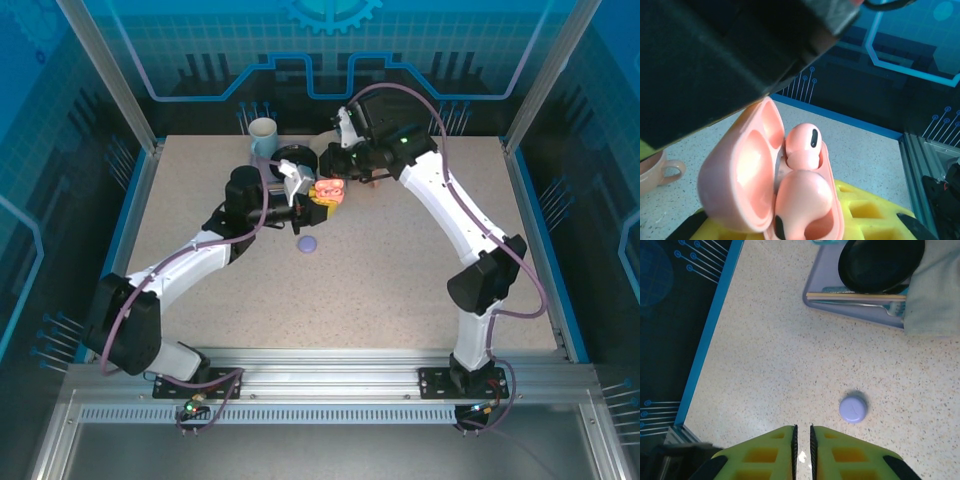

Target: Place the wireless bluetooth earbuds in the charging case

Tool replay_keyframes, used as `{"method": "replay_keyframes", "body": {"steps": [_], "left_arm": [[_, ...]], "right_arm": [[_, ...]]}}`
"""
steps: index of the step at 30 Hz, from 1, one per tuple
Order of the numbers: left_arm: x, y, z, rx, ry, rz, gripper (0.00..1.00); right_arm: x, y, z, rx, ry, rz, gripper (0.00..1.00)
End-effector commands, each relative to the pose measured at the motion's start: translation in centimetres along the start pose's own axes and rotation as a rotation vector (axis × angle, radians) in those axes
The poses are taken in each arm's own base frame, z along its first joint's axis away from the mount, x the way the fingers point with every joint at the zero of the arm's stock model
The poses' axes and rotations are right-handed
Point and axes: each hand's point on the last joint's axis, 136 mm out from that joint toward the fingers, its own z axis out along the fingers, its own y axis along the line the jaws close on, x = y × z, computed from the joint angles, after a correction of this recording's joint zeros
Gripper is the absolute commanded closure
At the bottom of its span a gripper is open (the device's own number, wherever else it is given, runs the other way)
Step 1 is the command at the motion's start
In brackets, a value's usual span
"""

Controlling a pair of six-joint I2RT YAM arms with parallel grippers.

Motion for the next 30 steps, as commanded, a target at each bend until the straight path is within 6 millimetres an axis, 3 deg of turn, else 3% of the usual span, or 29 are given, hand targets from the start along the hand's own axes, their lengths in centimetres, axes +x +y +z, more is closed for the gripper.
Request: {"method": "replay_keyframes", "body": {"steps": [1, 9, 12, 15, 18, 22, 25, 30], "left_arm": [[-0.7, 0.2, 0.5, -0.001, -0.013, 0.027, 1.00], [-1.6, 1.8, 0.7, -0.055, -0.055, 0.006, 1.00], [-1.2, 2.0, 1.2, -0.046, -0.038, -0.045, 1.00], [0.0, 2.2, 2.0, -0.033, -0.009, -0.157, 1.00], [2.5, 2.4, 4.0, -0.028, 0.063, -0.333, 1.00], [7.5, 3.4, 7.4, -0.078, 0.218, -0.661, 1.00], [11.2, 3.4, 9.8, -0.084, 0.311, -0.868, 1.00], [15.9, 2.7, 12.5, -0.134, 0.413, -1.043, 1.00]], "right_arm": [[2.0, 1.4, -2.4, -0.034, 0.030, -0.038, 0.83], [6.6, 0.9, -3.7, -0.027, 0.045, -0.003, 0.84], [6.1, -2.0, -5.1, 0.063, -0.032, 0.064, 0.82], [5.0, -6.4, -6.9, 0.118, -0.126, 0.203, 0.79], [5.4, -10.5, -7.6, 0.164, -0.161, 0.304, 0.78], [7.8, -14.7, -6.8, 0.239, -0.145, 0.378, 0.77], [9.8, -16.8, -6.1, 0.278, -0.125, 0.421, 0.77], [11.6, -18.8, -5.6, 0.308, -0.116, 0.463, 0.76]]}}
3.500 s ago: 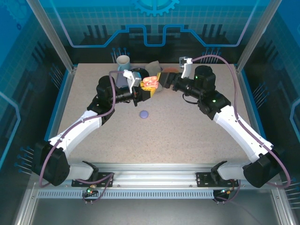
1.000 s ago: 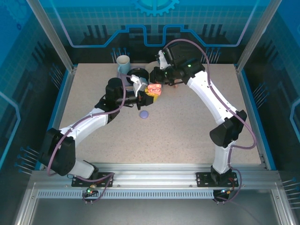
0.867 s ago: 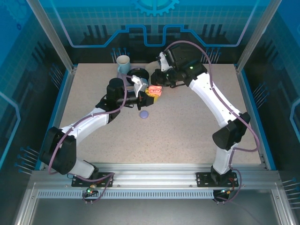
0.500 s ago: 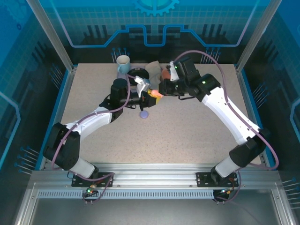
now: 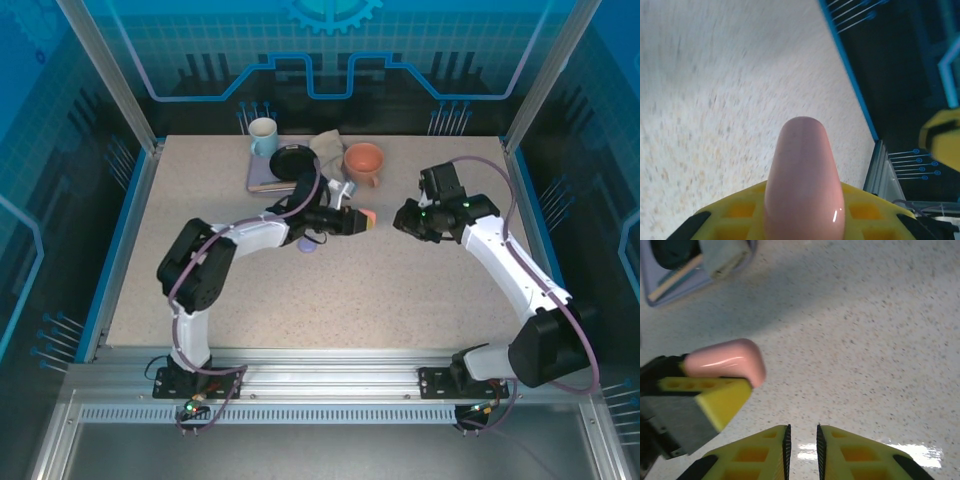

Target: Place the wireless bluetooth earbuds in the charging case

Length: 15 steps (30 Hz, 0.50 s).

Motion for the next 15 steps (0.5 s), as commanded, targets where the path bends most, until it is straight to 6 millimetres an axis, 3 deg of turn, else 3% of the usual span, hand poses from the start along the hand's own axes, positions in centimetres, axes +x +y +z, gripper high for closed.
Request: {"method": "replay_keyframes", "body": {"steps": [1, 7, 15], "left_arm": [[1.3, 0.9, 2.0, -0.066, 0.058, -0.220, 1.00], [4.3, 5.0, 4.1, -0.230, 0.146, -0.402, 0.94], [6.5, 8.2, 3.8, -0.411, 0.241, -0.485, 0.73]], "right_arm": [[-1.1, -0.3, -0.8, -0.023, -0.066, 0.031, 0.76], [-1.0, -0.6, -0.5, -0.019, -0.069, 0.037, 0.75], [-0.9, -0.4, -0.9, -0.039, -0.076, 0.044, 0.70]]}}
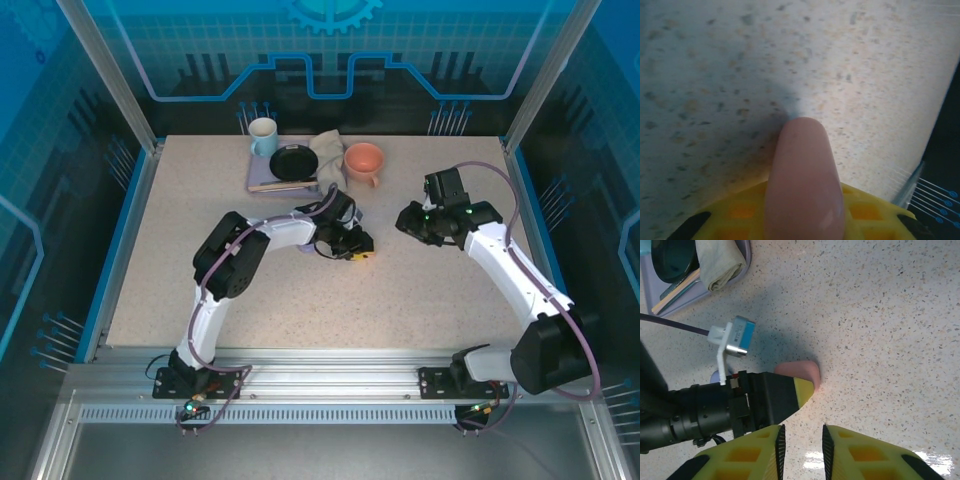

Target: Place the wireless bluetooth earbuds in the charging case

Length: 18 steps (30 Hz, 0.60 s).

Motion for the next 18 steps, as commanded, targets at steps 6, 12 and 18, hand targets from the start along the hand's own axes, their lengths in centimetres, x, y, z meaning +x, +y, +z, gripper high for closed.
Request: {"method": "replay_keyframes", "body": {"steps": [6, 12, 18], "left_arm": [[0.7, 3.1, -0.9, -0.203, 0.042, -0.085, 0.37], [0.1, 3.5, -5.4, -0.318, -0.028, -0.063, 0.07], [-0.1, -0.2, -14.5, -0.363, -0.190, 0.081, 0.01]], "right_arm": [[-0.6, 0.1, -1.8, -0.028, -0.047, 0.019, 0.62], [-0.5, -0.2, -3.0, -0.011, -0.070, 0.021, 0.29], [-1.2, -1.8, -5.0, 0.065, -0.146, -0.012, 0.00]]}}
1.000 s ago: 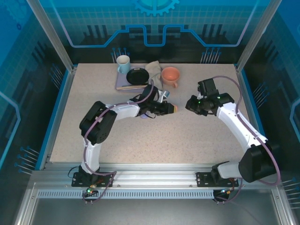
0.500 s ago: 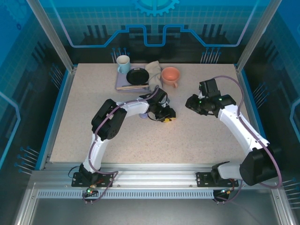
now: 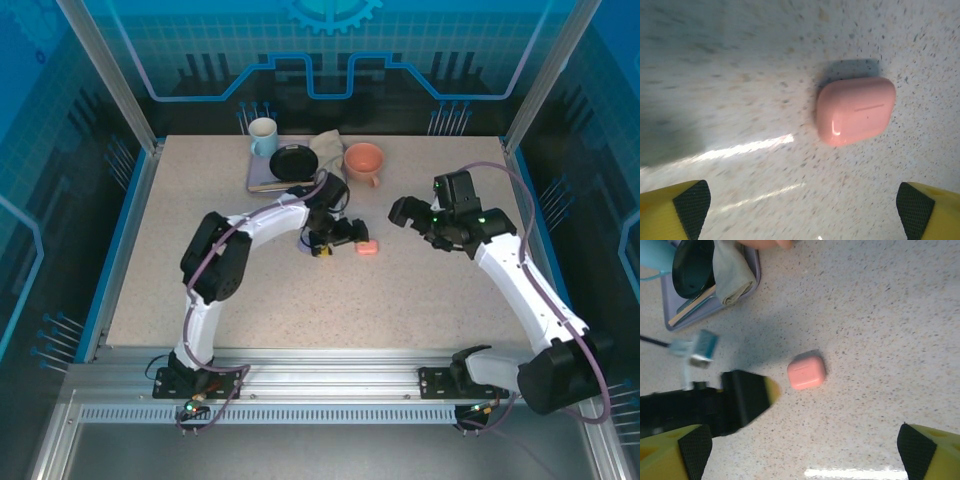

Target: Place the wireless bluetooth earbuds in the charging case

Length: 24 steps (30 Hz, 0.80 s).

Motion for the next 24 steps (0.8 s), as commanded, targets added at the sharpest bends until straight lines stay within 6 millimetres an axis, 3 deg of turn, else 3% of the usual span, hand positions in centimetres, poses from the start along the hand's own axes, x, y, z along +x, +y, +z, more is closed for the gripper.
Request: {"method": "replay_keyframes", "body": {"steps": [1, 5, 8, 11, 13, 16, 19, 24], "left_arm": [[-0.4, -0.4, -9.1, -0.053, -0.171, 0.113, 0.01], [-1.3, -0.4, -17.7, -0.095, -0.443, 0.268, 0.01], [-1.7, 1.0, -23.0, -0.166, -0.705, 0.425, 0.01], [-1.7, 3.9, -26.4, -0.281, -0.963, 0.554, 0.01], [-1.5, 7.1, -28.0, -0.347, -1.080, 0.556, 0.01], [-1.5, 13.1, -28.3, -0.398, -1.152, 0.438, 0.01], [-1.0, 18.5, -26.4, -0.449, -1.216, 0.372, 0.01], [-0.3, 23.6, -22.0, -0.455, -1.259, 0.313, 0.01]], "right_arm": [[-1.3, -2.0, -1.8, 0.091, -0.082, -0.030, 0.00], [-3.3, -3.5, -2.4, 0.187, -0.191, -0.100, 0.00], [-5.1, -5.5, -2.3, 0.298, -0.312, -0.124, 0.00], [-6.7, -7.5, -1.8, 0.383, -0.467, -0.153, 0.00], [-6.7, -9.1, -0.6, 0.445, -0.509, -0.221, 0.00], [-6.8, -10.8, 1.0, 0.524, -0.528, -0.304, 0.00], [-6.2, -12.0, 3.1, 0.537, -0.550, -0.372, 0.00], [-5.0, -12.4, 5.2, 0.450, -0.646, -0.450, 0.00]]}}
